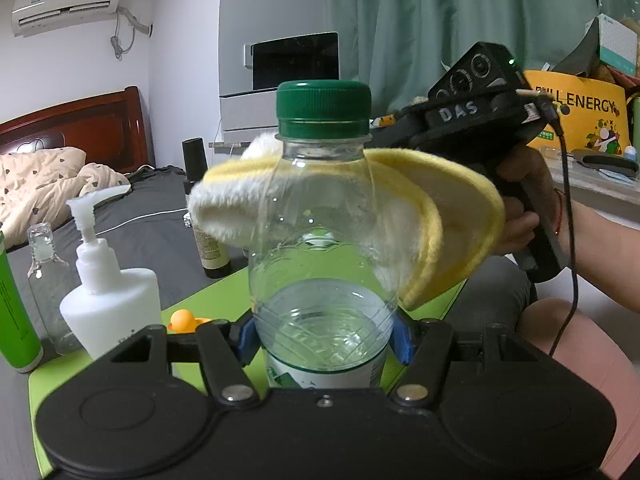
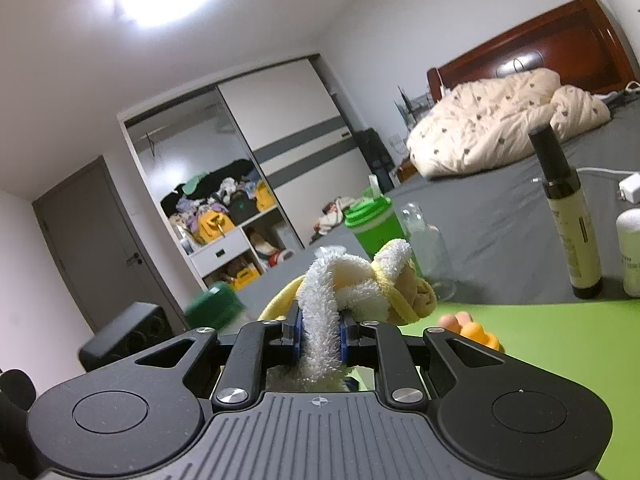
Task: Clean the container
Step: 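Wipe the towel across the bottle's side with the right gripper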
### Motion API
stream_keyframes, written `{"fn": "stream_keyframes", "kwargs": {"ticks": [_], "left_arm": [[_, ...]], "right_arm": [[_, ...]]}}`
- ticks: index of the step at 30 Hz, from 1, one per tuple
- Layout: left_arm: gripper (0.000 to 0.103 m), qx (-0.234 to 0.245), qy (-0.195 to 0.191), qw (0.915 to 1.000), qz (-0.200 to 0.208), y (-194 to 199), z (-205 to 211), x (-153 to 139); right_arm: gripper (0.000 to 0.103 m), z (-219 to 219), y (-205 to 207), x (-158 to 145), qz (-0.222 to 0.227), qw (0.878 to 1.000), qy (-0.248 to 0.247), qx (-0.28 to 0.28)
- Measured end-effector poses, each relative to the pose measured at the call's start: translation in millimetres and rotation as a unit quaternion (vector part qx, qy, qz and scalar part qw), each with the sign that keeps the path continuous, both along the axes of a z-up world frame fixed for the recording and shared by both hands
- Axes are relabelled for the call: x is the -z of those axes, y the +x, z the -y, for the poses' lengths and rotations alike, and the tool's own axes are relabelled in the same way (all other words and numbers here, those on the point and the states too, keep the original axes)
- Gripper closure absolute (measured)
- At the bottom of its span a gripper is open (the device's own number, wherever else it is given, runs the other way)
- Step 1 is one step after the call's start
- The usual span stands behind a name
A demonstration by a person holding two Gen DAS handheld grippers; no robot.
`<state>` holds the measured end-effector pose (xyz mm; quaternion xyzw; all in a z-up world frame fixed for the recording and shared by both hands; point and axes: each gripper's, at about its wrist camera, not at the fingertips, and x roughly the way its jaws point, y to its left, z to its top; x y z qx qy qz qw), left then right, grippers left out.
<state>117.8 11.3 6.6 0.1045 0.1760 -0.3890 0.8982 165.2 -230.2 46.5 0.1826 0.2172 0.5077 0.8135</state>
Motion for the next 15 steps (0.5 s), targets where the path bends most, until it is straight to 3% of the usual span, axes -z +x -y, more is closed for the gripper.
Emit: {"fn": "stream_keyframes", "kwargs": {"ticks": [15], "left_arm": [[0.042,-0.002,-0.002,1.0000,0.005,-4.0,2.7,1.0]], "right_arm": [[0.087,3.6,27.6,33.6,-0.044,0.999,-0.030,-0.010]]}}
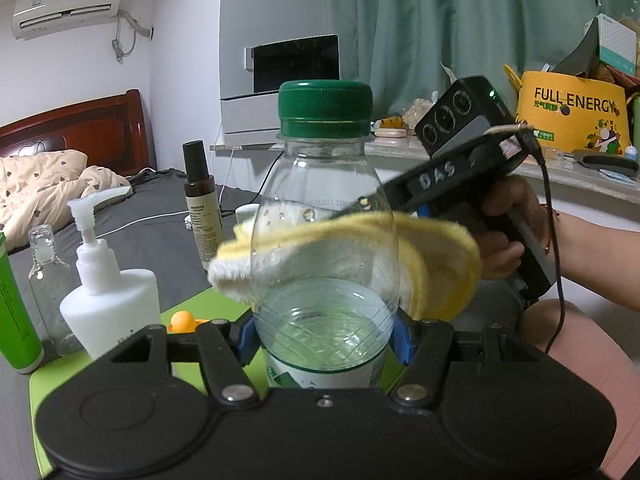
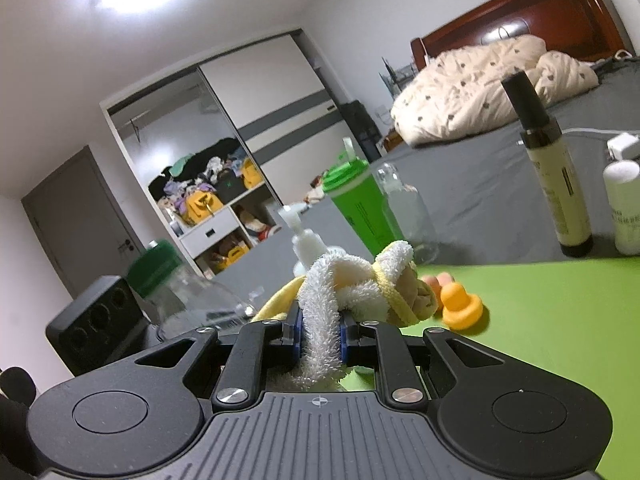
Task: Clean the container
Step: 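Wipe the towel across the bottle's side with the right gripper, then pull the towel away from the bottle with the right gripper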
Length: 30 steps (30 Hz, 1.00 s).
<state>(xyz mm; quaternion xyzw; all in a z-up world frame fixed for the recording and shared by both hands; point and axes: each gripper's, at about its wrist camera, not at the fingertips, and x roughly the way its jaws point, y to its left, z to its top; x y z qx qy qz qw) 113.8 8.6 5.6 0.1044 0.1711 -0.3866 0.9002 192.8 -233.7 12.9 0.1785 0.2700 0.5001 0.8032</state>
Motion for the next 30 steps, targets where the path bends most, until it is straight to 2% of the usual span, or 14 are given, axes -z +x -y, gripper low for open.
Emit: {"fn": "stream_keyframes", "kwargs": {"ticks": [13,23,30], "left_arm": [[0.042,-0.002,-0.003,1.0000,0.000,-1.3,1.3,-0.8],[0.042,-0.003,-0.003,1.0000,0.001,-1.5,0.2,-1.1],[0.042,-0.005,-0.003,1.0000,0.001,-1.0,0.6,-1.2]], "right_arm": [[0.087,7.0,29.0,38.4,-0.051,0.999,-0.016,-0.008],[0.087,0.4,20.3,62.3,-0.086,0.996,-0.021,0.000],[0.087,2.6,23.3,69.6,-0.089,0.995,-0.042,0.011]]}}
